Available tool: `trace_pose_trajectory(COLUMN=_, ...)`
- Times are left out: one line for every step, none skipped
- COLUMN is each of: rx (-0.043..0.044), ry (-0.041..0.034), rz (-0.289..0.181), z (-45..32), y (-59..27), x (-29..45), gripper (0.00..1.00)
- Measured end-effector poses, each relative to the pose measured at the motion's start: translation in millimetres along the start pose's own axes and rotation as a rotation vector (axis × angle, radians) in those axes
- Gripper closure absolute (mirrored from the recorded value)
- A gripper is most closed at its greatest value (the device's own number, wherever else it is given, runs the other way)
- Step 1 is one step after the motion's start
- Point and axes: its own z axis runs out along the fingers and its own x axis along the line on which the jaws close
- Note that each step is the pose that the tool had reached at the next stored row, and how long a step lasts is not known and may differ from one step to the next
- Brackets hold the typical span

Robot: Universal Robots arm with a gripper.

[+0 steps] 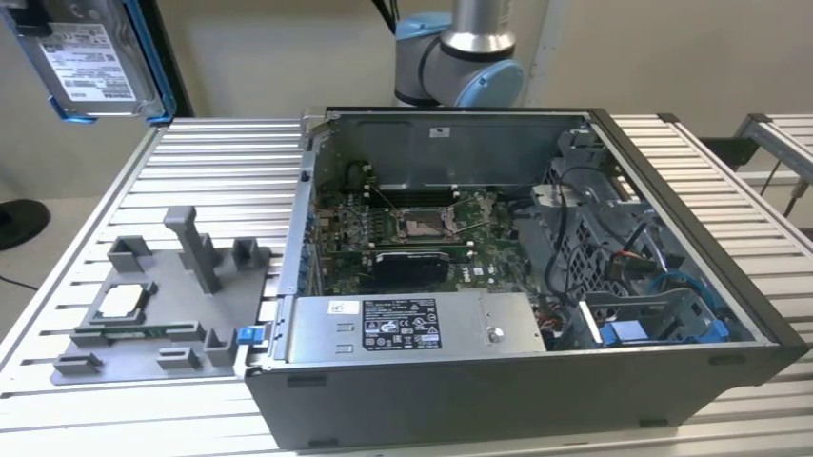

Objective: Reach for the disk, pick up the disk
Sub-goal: 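Pick up the disk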

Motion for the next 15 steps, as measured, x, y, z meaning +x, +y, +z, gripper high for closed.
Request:
trace_pose_trajectory(rx=-0.0001, ry=0.0000, rz=0.000, z=-0.1, y=-4.1, x=-0.1, gripper=1.00)
trace_pose_trajectory(rx=-0.0001, ry=0.0000, rz=0.000, z=-0.2, y=-8.6, x=-0.2, gripper=1.00)
trace_pose_trajectory(rx=-0.0001, ry=0.0000, rz=0.000, z=-0.3, y=-12.5, x=-0.3, gripper=1.00)
trace_pose_trajectory(rx=-0.0001, ry=0.0000, rz=0.000, z=-0.4, y=-16.8, x=-0.4, gripper=1.00)
trace_pose_trajectory(rx=-0.0001, ry=0.0000, rz=0.000, z=-0.5, y=-20.9, x=-0.5, gripper=1.00)
trace_pose_trajectory(rx=-0.0001, ry=0.0000, rz=0.000, z=-0.5, y=-24.9, x=-0.7, gripper=1.00)
trace_pose_trajectory(rx=-0.0002, ry=0.0001, rz=0.000, z=-0.7, y=-29.1, x=-0.8, gripper=1.00)
trace_pose_trajectory(rx=-0.0002, ry=0.0001, rz=0.000, z=-0.8, y=-33.4, x=-0.9, gripper=1.00)
trace_pose_trajectory(rx=-0.0002, ry=0.0000, rz=0.000, z=-0.9, y=-38.0, x=-1.0, gripper=1.00)
trace_pose_trajectory(rx=-0.0002, ry=0.0000, rz=0.000, z=-1.0, y=-42.3, x=-1.2, gripper=1.00)
trace_pose_trajectory(rx=-0.0002, ry=0.0001, rz=0.000, z=-1.1, y=-46.9, x=-1.3, gripper=1.00)
trace_pose_trajectory(rx=-0.0001, ry=0.0000, rz=0.000, z=-1.2, y=-51.0, x=-1.4, gripper=1.00)
trace_pose_trajectory(rx=-0.0002, ry=0.0001, rz=0.000, z=-1.3, y=-55.4, x=-1.5, gripper=1.00)
trace_pose_trajectory(rx=-0.0001, ry=0.0000, rz=0.000, z=-1.4, y=-59.5, x=-1.6, gripper=1.00)
trace_pose_trajectory(rx=-0.0003, ry=0.0001, rz=0.000, z=-1.5, y=-63.8, x=-1.7, gripper=1.00)
